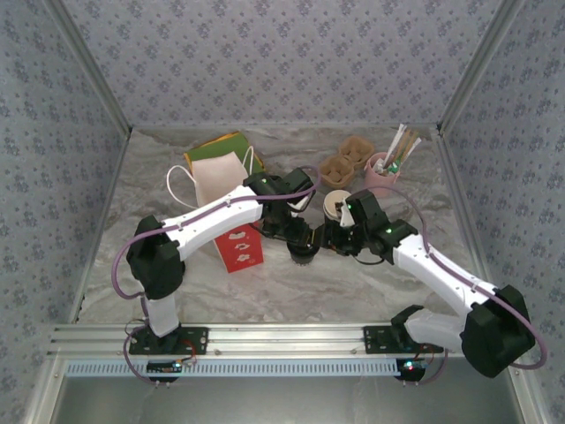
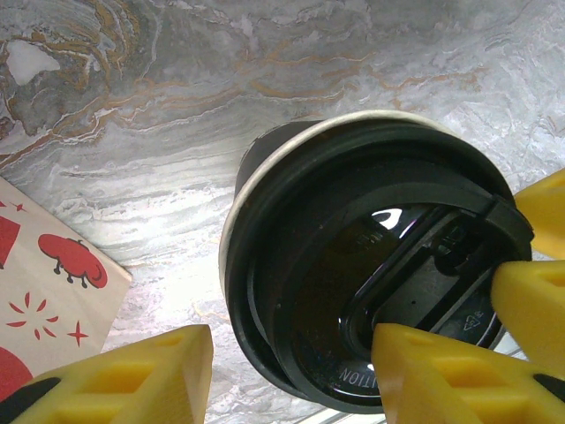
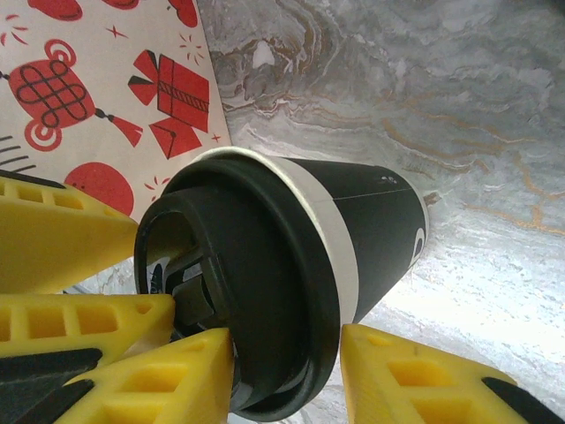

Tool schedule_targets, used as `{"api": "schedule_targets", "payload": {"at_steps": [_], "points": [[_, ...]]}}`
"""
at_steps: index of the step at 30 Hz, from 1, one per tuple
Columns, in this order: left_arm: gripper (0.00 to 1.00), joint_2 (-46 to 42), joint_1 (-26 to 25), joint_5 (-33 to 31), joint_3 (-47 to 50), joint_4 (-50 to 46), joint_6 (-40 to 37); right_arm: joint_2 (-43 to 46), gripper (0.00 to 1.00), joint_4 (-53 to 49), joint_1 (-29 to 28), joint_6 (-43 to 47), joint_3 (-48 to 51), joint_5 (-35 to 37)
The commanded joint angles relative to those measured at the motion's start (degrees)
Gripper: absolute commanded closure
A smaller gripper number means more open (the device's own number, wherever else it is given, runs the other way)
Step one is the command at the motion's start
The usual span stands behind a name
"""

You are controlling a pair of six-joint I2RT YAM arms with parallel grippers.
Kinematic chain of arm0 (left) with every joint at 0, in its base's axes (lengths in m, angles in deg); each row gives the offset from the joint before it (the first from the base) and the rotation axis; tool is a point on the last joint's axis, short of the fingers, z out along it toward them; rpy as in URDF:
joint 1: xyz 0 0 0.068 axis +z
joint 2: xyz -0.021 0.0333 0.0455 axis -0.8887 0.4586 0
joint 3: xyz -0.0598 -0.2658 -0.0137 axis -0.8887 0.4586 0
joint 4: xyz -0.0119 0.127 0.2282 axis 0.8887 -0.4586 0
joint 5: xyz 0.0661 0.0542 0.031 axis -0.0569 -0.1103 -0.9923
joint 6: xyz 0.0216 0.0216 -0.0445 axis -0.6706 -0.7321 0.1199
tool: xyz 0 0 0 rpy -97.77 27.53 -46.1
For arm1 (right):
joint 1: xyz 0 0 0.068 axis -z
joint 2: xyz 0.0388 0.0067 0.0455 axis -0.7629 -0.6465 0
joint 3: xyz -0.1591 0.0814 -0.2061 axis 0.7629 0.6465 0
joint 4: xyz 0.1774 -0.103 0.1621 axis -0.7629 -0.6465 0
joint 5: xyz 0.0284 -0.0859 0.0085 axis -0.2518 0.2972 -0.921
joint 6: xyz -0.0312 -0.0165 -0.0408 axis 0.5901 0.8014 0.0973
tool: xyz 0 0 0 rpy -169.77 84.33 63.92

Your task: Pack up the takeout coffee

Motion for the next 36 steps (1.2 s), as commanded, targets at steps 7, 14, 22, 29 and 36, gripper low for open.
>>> {"api": "schedule_targets", "payload": {"at_steps": [7, 14, 22, 29, 36], "points": [[0.49, 0.68, 0.74, -2.06, -2.29, -2.83, -0.20, -1.51, 0.65, -1.15, -1.29, 2.01, -0.79, 0.99], [0.50, -1.19, 1.85, 0.69, -1.13, -0.07, 1.11, -1.54, 0.64, -1.20, -1.27, 2.41, -1.12, 1.72], [0.53, -3.03, 4.07, 6.69, 5.62, 6.76, 4.12, -1.11, 0.64, -1.54, -1.54, 2.41, -1.19, 1.91], [0.54, -3.40, 4.08, 6.51, 7.28, 6.81, 3.91, -0.82, 0.64, -2.78, -1.54, 3.18, -0.80, 2.72], [0.55, -2.06, 3.43, 5.76, 8.77, 6.51, 3.64, -1.33, 0.64, -3.79, -1.43, 4.15, 0.69, 3.91]]}}
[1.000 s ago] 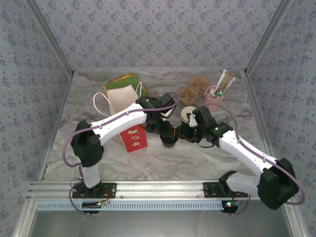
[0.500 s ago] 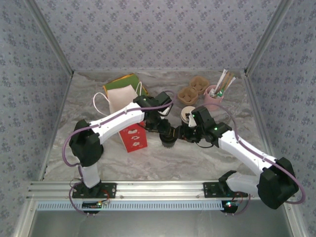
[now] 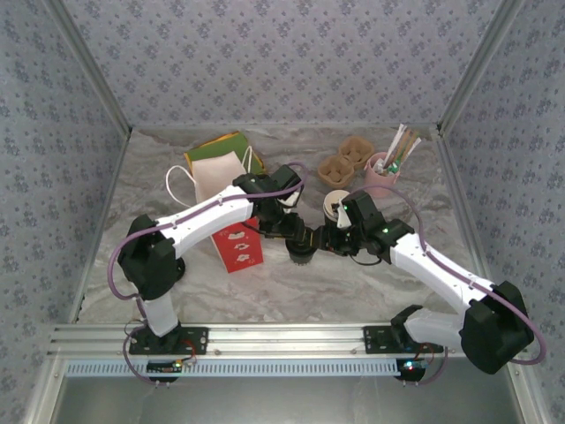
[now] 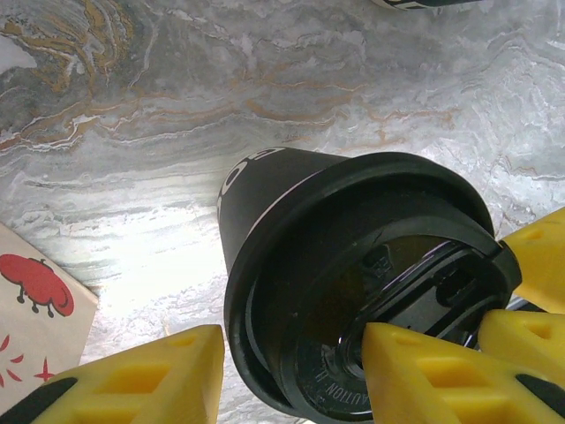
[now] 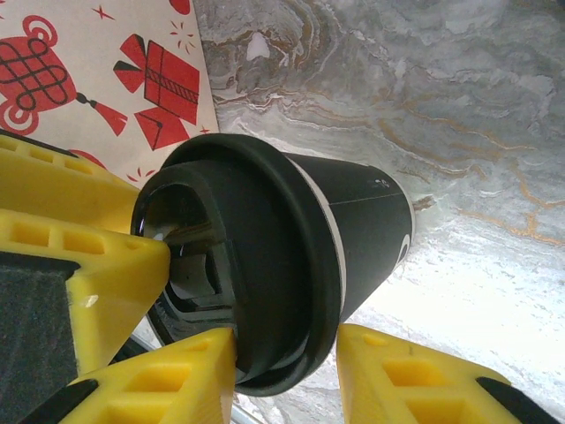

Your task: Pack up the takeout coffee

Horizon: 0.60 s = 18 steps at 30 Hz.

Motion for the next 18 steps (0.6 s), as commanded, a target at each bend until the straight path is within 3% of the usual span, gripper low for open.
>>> {"api": "schedule_targets", "payload": {"at_steps": [1, 14, 18], "points": [[0.55, 0.58, -0.53, -0.84, 1.97, -2.02, 0.02, -0.73, 0.65, -3.51, -0.22, 1.74, 1.21, 2.03], [0.55, 0.46, -0.80, -2.34, 3.03, -3.05, -0.66, -3.07, 0.66, -5.71, -0.41, 4.46, 0.65, 2.66], [0.55, 0.68, -0.96, -2.29, 2.12, -3.42, -0.86, -2.35, 0.62, -6.69, -0.34, 4.99, -2.35, 1.65]]}}
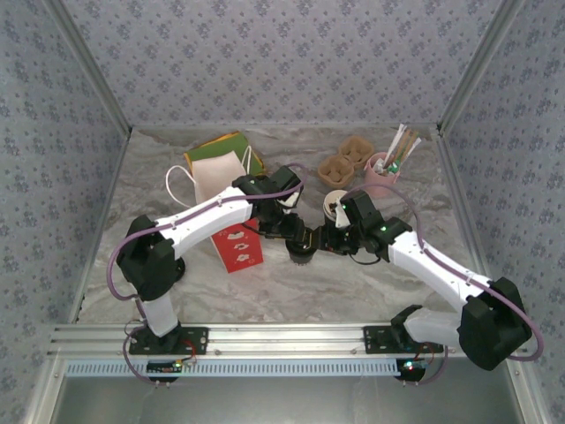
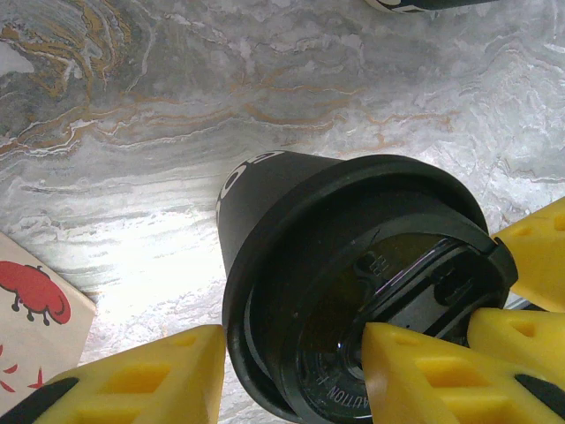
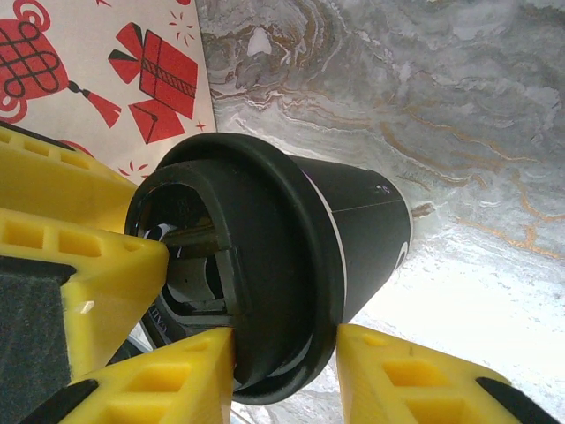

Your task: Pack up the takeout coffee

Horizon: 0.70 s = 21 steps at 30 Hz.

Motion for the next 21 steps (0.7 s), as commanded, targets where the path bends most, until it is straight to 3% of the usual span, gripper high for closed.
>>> {"api": "schedule_targets", "payload": {"at_steps": [1, 6, 21], "points": [[0.55, 1.23, -0.91, -2.16, 0.98, -4.55, -0.77, -0.77, 0.60, -6.33, -0.32, 1.76, -2.09, 1.50], [0.55, 1.34, -0.99, -2.31, 0.83, -4.66, -0.95, -0.24, 0.49, -6.92, -0.73, 1.81, -5.37, 0.18], [0.55, 1.41, -0.98, -2.16, 0.42, -4.63, -0.86, -6.07, 0.51, -7.39, -1.86, 5.01, -3.66, -1.90]]}}
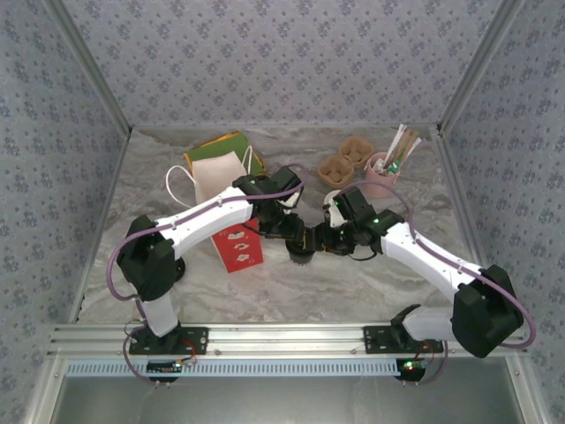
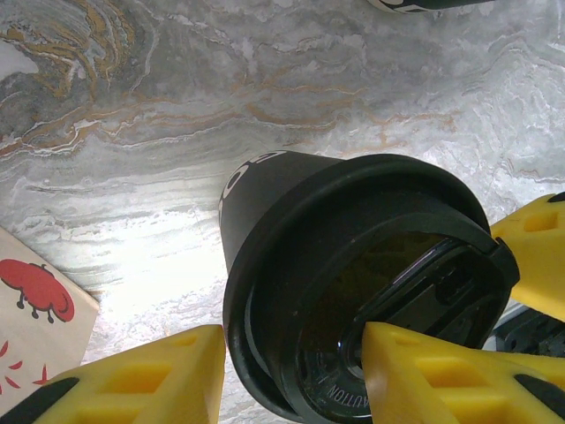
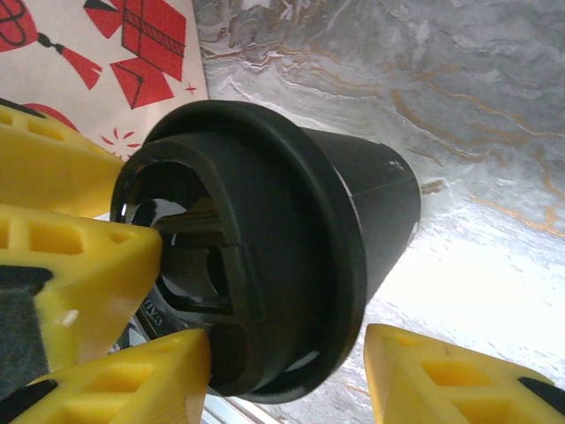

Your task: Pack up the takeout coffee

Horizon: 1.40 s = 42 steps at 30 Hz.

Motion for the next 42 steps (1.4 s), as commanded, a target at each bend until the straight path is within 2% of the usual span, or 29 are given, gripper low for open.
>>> {"api": "schedule_targets", "payload": {"at_steps": [1, 13, 33, 42], "points": [[0.55, 1.41, -0.70, -1.62, 0.62, -4.30, -0.86, -1.60, 0.52, -3.10, -0.73, 2.38, 0.33, 0.35], [0.55, 1.62, -0.74, -1.71, 0.88, -4.20, -0.95, -3.11, 0.59, -5.00, -0.50, 4.01, 2.82, 2.67], [0.56, 1.93, -1.16, -1.40, 1.78, -3.97, -0.86, -4.64, 0.61, -9.43, -0.55, 6.79, 5.23, 6.06], [0.56, 1.83, -1.25, -1.69, 0.79, -4.47, -0.99, -1.55, 0.50, -13.02, -0.36, 7.93, -6.37, 1.33]]}}
